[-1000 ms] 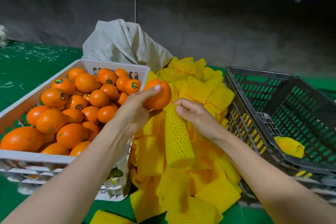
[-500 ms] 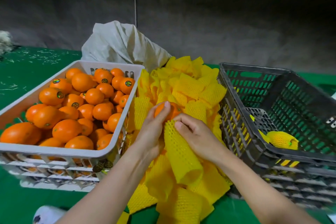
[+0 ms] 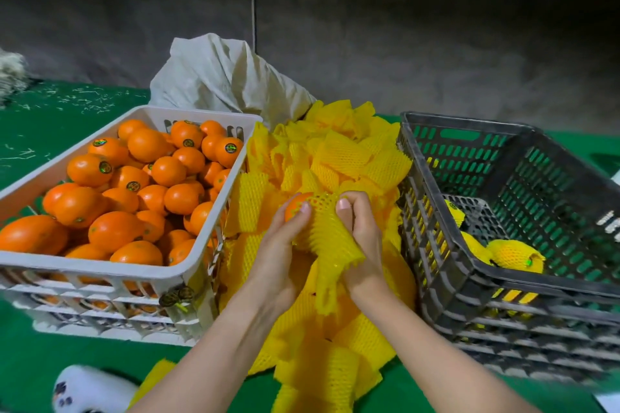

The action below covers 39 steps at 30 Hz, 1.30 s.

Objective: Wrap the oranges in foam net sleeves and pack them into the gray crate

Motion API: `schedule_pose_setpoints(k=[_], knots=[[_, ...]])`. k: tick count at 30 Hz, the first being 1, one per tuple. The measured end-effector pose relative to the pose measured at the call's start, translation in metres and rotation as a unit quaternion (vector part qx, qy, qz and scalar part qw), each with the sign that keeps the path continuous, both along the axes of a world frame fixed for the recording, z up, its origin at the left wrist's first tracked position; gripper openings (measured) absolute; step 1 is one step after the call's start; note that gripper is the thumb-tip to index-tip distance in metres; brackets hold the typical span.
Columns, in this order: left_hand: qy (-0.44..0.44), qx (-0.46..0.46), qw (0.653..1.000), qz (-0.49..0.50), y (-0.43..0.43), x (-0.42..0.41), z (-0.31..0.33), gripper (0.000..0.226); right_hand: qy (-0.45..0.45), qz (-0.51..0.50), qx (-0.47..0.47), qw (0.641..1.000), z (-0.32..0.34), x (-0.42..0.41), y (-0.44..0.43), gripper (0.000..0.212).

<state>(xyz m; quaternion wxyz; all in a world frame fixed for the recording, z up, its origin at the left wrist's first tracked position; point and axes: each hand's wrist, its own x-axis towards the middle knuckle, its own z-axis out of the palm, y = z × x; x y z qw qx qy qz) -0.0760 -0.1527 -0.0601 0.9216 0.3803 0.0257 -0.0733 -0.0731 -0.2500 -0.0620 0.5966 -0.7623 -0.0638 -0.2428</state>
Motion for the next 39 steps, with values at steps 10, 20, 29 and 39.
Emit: schedule_pose_setpoints(k=[10, 20, 29, 39], knots=[[0.073, 0.009, 0.997, 0.005, 0.0, 0.007, -0.004, 0.03, 0.019, 0.028, 0.04, 0.999, 0.019, 0.022, -0.012, 0.023], [0.041, 0.034, 0.998, -0.028, 0.006, 0.013, -0.003, 0.027, 0.127, 0.137, 0.1, 0.977, 0.008, 0.029, -0.013, 0.037], [0.049, 0.184, 0.976, 0.102, 0.007, 0.021, -0.003, 0.015, 0.371, 0.193, 0.212, 0.883, 0.002, 0.021, -0.012, 0.05], [-0.116, 0.402, 0.862, 0.286, 0.016, 0.026, -0.009, 0.061, 0.368, 0.17, 0.254, 0.878, 0.0, 0.008, 0.002, 0.064]])
